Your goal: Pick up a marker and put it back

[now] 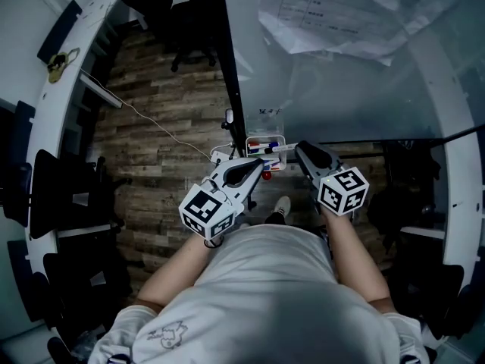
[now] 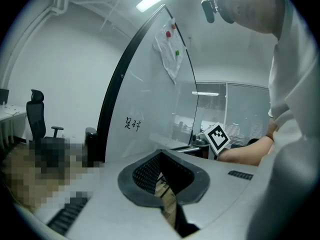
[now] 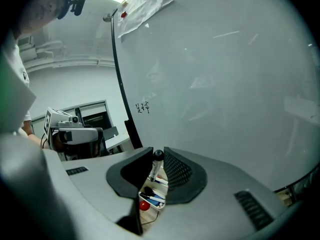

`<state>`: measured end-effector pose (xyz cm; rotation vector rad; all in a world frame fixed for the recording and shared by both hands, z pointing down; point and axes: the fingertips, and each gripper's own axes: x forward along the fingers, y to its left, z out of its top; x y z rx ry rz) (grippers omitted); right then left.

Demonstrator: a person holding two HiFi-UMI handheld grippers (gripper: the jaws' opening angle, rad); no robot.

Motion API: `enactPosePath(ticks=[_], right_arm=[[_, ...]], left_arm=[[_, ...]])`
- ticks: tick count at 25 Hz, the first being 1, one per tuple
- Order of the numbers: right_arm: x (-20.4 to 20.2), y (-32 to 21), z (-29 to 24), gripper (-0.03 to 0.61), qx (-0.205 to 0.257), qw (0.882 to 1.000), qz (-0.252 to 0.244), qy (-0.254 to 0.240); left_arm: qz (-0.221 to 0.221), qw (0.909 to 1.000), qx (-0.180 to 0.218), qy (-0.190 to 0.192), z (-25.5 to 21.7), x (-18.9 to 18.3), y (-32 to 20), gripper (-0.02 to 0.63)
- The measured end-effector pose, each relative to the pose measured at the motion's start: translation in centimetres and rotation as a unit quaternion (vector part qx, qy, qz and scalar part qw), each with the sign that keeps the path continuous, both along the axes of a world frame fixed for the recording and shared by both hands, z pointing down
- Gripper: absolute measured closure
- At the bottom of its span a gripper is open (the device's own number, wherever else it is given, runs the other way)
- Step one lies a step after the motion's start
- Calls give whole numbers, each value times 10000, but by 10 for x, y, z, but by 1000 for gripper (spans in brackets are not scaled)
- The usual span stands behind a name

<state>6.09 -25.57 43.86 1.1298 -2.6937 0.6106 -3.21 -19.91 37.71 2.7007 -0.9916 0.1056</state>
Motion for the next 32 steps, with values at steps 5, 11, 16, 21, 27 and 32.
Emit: enactPosePath(ticks=[5, 11, 16, 21, 27, 32], right_arm=[[-2, 16, -16, 505, 184, 9997, 128, 9], [-2, 40, -32, 505, 355, 9990, 246, 67], [-4, 62, -42, 505, 466, 9981, 386, 132], [-8, 83, -53, 505, 586, 9967, 539, 133], [-8, 99, -60, 505, 673, 9953, 691, 84], [-11, 109, -62, 505, 697, 9947, 749, 48]], left_arm=[[97, 9998, 176, 11, -13, -6, 14, 609], [156, 9992, 369, 29, -24, -16, 30, 609], [280, 9982, 522, 33, -33, -21, 47, 609], [379, 9971, 653, 79, -43, -27, 62, 609], [561, 9959, 711, 45, -43, -30, 75, 609], [549, 9963, 639, 189, -43, -36, 82, 609]])
